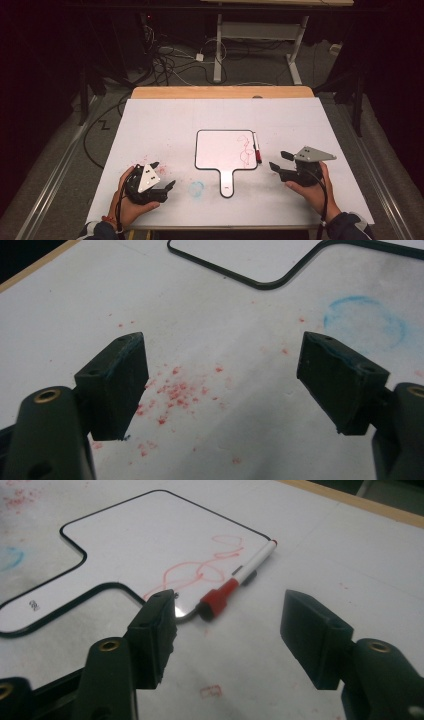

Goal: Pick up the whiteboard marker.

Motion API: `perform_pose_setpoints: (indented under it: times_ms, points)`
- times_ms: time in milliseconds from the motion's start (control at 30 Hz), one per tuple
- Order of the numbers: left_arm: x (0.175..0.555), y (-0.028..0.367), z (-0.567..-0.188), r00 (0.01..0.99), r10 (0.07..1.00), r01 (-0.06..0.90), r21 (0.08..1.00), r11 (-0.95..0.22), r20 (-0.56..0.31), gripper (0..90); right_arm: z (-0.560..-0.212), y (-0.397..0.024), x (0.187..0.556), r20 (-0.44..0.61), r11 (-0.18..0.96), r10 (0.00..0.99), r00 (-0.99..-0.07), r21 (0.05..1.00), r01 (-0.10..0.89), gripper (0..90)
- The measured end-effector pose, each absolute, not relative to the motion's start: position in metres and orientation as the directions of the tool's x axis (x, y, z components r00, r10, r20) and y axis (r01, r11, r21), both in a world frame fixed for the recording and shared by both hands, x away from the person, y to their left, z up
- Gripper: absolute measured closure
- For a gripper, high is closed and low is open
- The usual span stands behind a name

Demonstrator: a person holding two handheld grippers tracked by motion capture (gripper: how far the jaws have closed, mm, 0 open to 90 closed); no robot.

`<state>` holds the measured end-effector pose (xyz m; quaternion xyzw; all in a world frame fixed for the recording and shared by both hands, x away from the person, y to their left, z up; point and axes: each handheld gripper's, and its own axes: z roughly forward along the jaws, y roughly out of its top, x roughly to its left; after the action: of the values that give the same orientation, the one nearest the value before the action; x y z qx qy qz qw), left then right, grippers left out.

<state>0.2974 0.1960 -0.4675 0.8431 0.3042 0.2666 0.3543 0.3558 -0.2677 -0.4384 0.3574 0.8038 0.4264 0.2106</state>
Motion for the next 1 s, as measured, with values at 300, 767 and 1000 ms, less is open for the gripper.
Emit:
perform_pose_setpoints:
  times_ms: [300,767,1000]
  points:
    - [0.297,0.193,-0.469,0.686,0.686,0.320,0.746,-0.584,0.243,19.8,-0.434,-0.249,0.423,0.075,0.362,0.785,-0.615,0.750,0.554,45.1]
    - [0.294,0.194,-0.472,0.691,0.679,0.326,0.731,-0.599,0.248,19.8,-0.457,-0.223,0.482,0.197,0.316,0.810,-0.552,0.646,0.695,57.7]
    - [0.294,0.194,-0.471,0.701,0.675,0.328,0.738,-0.590,0.228,19.8,-0.463,-0.224,0.487,0.225,0.302,0.805,-0.548,0.640,0.707,70.4]
